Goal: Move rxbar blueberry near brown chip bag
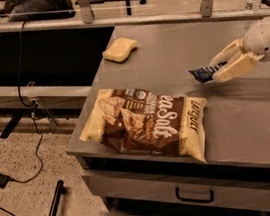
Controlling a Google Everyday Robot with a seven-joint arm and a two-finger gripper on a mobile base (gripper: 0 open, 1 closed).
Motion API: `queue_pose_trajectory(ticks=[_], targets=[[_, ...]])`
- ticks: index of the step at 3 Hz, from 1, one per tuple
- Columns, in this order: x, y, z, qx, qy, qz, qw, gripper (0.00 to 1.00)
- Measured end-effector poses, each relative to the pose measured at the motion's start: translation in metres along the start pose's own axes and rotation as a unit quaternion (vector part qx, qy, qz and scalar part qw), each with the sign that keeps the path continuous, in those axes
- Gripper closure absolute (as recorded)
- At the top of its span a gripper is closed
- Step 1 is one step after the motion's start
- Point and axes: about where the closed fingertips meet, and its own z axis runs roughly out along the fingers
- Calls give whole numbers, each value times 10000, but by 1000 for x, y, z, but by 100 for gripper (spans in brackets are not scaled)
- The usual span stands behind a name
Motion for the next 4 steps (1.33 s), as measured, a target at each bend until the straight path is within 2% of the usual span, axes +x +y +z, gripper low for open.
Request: queue_pose_trajectory(ticks=[2,4], targets=[[-4,32,19,-388,40,-248,9989,100],[-4,45,11,-519,-328,-301,9977,100]])
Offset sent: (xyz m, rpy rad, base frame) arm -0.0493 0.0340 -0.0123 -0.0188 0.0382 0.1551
